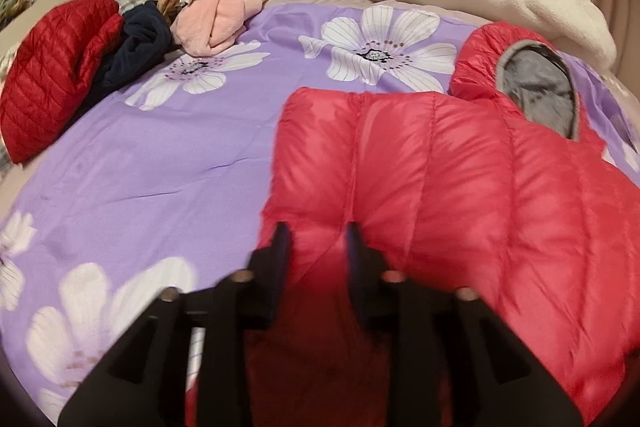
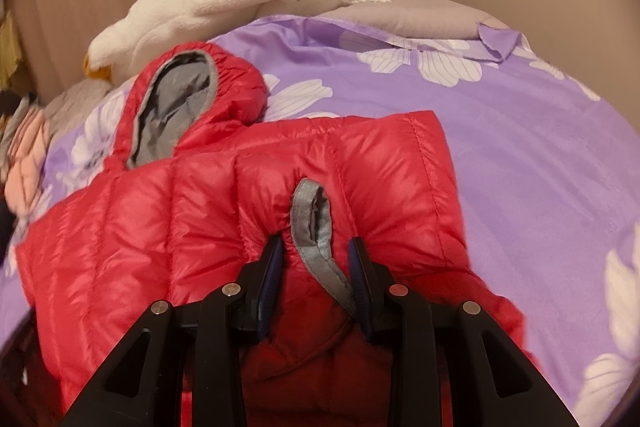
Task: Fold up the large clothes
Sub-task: 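Fold that sleeve across the jacket body with the right tool, release, then grasp the rim of the grey-lined hood with the right tool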
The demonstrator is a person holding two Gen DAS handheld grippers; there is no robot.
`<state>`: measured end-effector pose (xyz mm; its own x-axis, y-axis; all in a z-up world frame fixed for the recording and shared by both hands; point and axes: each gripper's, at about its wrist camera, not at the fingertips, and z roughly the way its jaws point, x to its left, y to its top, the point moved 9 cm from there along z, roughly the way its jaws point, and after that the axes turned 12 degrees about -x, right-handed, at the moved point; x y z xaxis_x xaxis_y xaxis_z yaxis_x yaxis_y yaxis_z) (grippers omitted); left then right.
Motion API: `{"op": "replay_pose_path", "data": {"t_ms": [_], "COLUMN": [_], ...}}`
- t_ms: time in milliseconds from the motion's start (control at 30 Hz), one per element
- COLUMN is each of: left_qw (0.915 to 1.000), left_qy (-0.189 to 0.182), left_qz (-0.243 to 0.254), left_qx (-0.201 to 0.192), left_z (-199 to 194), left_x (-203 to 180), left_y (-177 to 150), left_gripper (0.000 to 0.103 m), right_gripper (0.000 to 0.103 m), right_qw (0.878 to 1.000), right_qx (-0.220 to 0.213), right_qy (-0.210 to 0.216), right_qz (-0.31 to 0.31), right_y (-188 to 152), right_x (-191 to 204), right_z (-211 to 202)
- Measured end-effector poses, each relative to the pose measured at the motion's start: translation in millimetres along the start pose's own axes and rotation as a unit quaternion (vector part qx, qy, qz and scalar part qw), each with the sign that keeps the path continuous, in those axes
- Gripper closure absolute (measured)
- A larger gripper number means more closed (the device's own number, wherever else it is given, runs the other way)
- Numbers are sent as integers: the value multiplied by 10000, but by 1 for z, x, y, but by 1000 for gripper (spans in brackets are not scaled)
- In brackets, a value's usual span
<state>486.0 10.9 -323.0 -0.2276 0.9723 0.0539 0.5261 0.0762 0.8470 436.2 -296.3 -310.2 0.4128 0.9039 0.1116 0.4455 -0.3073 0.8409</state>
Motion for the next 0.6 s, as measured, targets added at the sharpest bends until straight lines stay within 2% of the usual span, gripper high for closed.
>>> {"op": "replay_pose_path", "data": {"t_ms": [33,67,133,200,233,300,333,367,467,533,600], "left_qw": [10000,9997,9976,9938,9916,9862,9833,9802,9747,9767,9751], "left_qy": [14,8,-120,-449,-606,-924,-1057,-1161,-1201,-1106,-1199], "left_qz": [-43,-185,-533,-816,-945,-1223,-1332,-1437,-1647,-1650,-1688], "left_qx": [-42,-149,-420,-609,-635,-623,-652,-716,-915,-819,-788], "left_z": [-12,-26,-54,-84,-97,-122,-133,-144,-174,-183,-187], "left_x": [8,17,31,41,45,52,55,59,72,75,79], "left_y": [1,4,14,28,35,49,54,60,71,73,77], "left_gripper": [34,21,20,17,13,6,1,0,0,0,0], "right_gripper": [71,71,61,48,45,28,24,18,11,9,9], "right_qw": [10000,9999,9996,9991,9989,9978,9966,9949,9919,9907,9900], "right_qx": [22,7,-111,-214,-304,-582,-736,-906,-1139,-1149,-1095], "right_qy": [20,63,232,339,333,312,364,428,556,711,885], "right_qz": [-67,-119,-104,-106,-113,-87,-66,-62,-102,-129,-121], "right_y": [1,3,12,23,30,48,56,64,82,90,100], "right_x": [0,0,-3,-4,-6,-8,-8,-6,-2,4,10], "right_z": [-6,-17,-43,-65,-77,-104,-118,-133,-161,-170,-170]}}
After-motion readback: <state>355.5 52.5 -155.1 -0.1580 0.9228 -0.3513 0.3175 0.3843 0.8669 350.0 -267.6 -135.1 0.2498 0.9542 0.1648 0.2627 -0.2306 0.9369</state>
